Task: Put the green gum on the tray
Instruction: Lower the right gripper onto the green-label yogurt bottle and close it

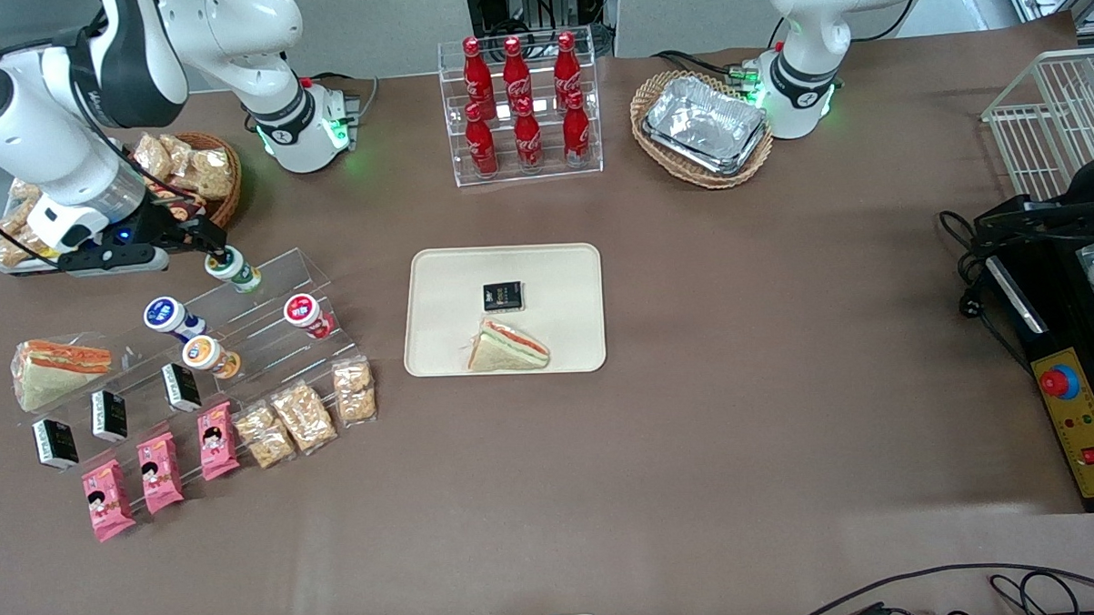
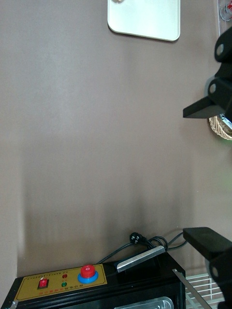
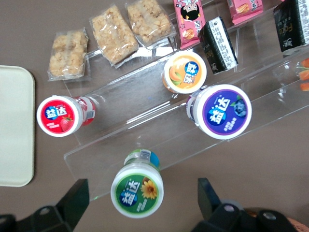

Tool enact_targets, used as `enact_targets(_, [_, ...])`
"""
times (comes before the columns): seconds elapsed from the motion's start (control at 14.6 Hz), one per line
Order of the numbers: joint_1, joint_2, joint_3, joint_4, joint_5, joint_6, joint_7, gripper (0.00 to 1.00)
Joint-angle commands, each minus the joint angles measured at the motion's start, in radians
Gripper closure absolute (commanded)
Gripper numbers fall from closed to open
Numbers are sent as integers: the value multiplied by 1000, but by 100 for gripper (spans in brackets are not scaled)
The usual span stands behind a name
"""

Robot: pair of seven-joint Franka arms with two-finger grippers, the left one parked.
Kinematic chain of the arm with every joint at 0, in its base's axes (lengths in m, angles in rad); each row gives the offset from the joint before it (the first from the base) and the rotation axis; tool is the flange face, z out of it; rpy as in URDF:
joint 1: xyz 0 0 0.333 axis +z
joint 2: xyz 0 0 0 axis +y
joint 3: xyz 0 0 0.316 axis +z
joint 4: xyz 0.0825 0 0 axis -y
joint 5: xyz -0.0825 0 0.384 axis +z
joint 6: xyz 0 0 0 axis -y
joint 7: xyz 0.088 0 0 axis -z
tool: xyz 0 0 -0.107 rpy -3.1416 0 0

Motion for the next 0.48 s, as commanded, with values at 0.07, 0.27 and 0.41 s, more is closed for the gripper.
enact_targets(0.07, [-6,-30,-1,-111,-16,130,24,0])
enact_targets(0.27, [-6,-30,-1,-155,-16,184,36,0])
enact_targets(0.41, [-6,-32,-2,-180,-16,212,36,0])
